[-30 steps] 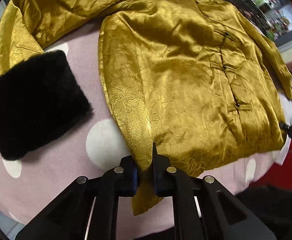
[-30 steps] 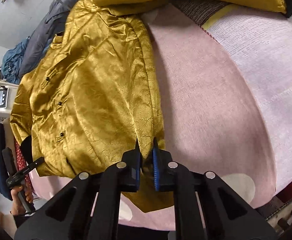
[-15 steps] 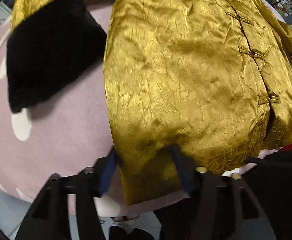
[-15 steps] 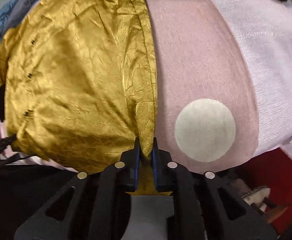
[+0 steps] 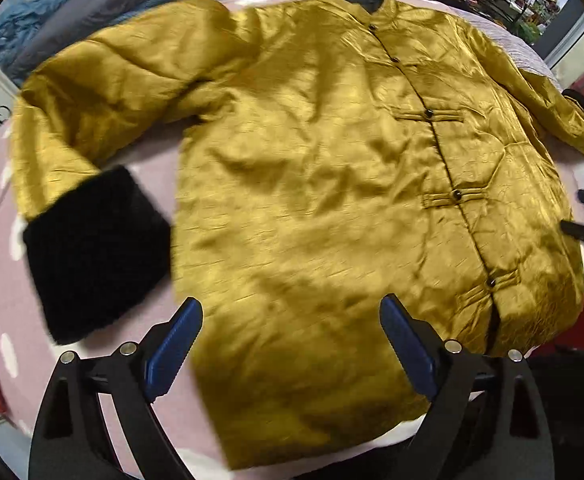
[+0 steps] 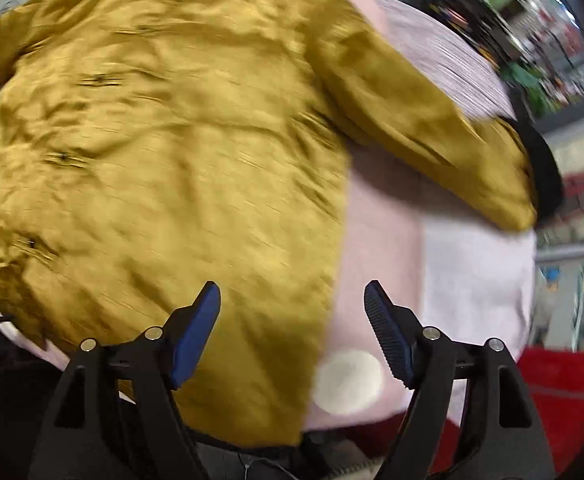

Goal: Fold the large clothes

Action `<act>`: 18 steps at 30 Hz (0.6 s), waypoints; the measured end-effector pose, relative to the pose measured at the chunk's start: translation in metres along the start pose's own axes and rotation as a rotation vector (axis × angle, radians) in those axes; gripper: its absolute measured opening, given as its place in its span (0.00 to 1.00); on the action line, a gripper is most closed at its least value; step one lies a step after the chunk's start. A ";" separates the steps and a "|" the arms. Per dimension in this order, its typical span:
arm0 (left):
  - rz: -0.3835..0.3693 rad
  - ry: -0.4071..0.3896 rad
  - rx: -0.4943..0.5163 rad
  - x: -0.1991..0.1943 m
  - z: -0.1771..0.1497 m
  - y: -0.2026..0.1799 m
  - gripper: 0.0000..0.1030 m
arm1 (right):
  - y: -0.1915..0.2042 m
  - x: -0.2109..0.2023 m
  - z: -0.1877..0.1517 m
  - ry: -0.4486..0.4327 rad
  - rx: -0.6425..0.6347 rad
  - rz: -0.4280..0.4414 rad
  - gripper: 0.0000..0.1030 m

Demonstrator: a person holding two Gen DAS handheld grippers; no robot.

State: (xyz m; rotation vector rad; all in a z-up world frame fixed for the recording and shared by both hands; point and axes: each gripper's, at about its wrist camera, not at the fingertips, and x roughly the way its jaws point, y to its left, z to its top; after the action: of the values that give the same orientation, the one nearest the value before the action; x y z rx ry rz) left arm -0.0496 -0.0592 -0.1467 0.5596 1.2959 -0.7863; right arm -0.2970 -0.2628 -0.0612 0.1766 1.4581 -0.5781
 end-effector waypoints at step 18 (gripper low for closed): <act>0.055 0.137 0.002 0.072 -0.004 -0.020 0.95 | 0.059 0.072 0.022 0.138 0.008 0.108 0.90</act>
State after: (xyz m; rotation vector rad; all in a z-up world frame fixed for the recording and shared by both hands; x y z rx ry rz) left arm -0.0616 -0.0829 -0.2164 0.6571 1.3991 -0.7141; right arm -0.2495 -0.2411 -0.1417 0.3039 1.5696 -0.4916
